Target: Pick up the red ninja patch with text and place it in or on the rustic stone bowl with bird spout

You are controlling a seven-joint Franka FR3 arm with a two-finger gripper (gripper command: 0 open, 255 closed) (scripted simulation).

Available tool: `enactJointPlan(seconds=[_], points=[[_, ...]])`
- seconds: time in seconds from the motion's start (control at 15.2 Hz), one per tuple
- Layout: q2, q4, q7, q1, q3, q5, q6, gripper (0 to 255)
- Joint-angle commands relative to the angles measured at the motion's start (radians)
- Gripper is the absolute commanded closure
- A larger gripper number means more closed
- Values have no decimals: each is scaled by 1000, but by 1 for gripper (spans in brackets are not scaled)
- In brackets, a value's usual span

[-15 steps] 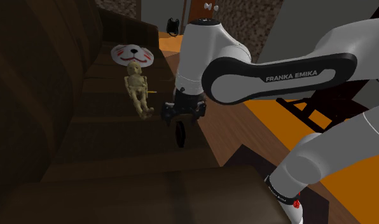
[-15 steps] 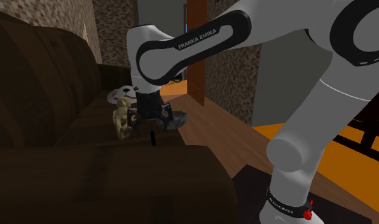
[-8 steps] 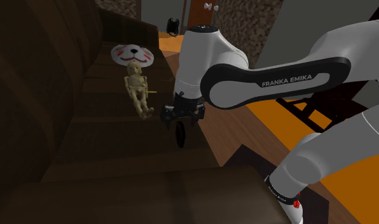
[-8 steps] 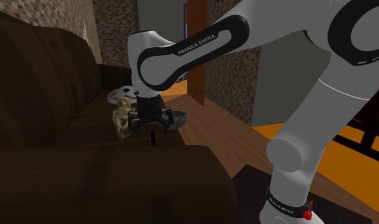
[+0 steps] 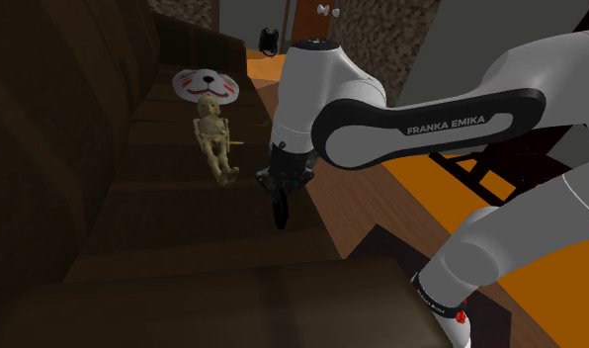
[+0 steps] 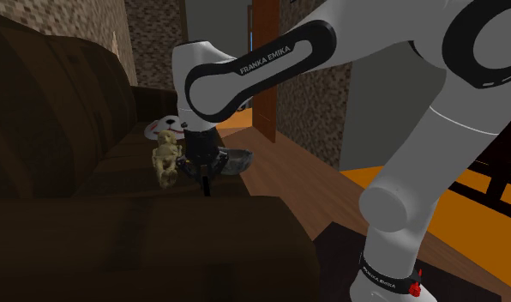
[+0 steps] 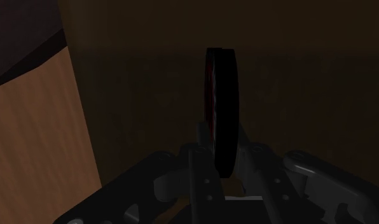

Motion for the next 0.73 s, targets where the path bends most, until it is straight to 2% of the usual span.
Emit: enactJointPlan(seconds=[0.0,0.26,0.66], points=[[0,-1,0,0,0,0,-1,255],[0,-1,0,0,0,0,-1,255],[-21,63,-14,1,-19,5,-83,255]])
